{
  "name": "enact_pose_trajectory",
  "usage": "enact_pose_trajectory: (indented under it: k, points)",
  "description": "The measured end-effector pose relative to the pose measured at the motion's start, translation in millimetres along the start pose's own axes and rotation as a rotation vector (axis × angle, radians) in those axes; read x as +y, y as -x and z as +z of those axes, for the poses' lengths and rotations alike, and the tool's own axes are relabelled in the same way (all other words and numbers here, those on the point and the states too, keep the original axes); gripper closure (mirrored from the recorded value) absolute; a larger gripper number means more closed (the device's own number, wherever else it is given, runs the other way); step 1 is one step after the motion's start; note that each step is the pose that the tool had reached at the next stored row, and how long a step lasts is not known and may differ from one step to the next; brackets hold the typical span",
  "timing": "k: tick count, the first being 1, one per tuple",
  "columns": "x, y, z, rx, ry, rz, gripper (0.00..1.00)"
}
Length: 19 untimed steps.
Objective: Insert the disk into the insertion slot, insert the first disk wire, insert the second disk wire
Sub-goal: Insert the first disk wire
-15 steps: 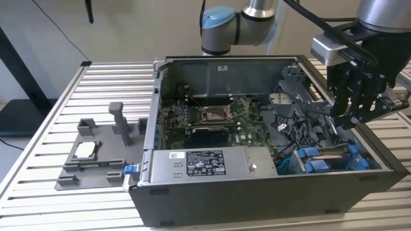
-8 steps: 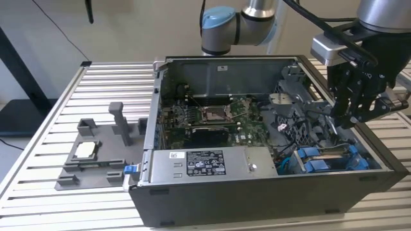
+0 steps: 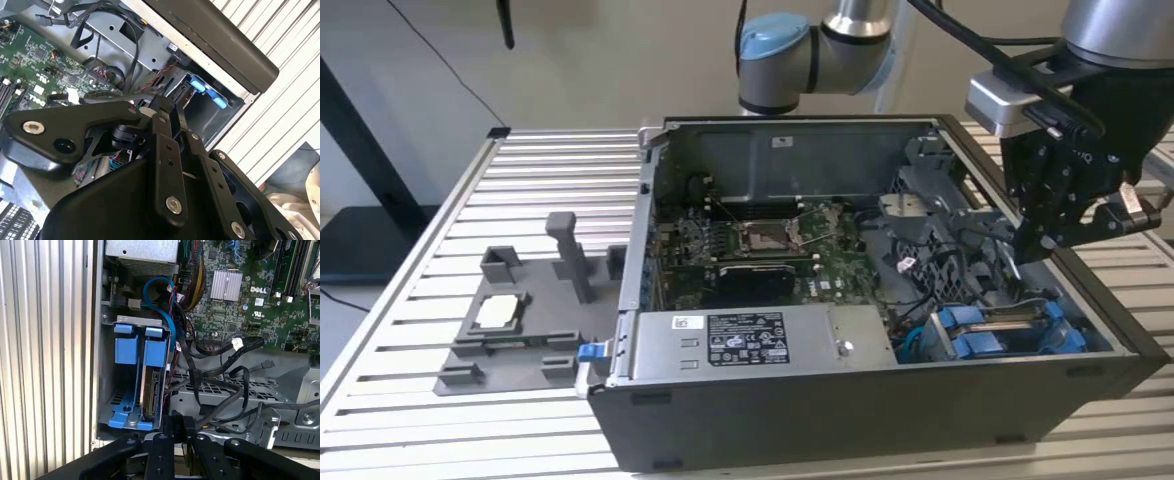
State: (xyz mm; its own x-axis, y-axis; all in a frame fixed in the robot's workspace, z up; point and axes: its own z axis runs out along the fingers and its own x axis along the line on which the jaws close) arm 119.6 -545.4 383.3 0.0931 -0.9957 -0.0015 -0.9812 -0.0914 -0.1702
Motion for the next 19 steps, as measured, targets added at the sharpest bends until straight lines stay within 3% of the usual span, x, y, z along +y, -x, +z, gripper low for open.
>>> enact_pose_trajectory:
  k: [13, 19]
  points:
    - [0.0, 0.0, 0.6, -0.0003, 0.0008, 0.001, 0.81]
    - [-2.6, -0.9, 4.1, -0.0020, 0.0282, 0.003, 0.81]
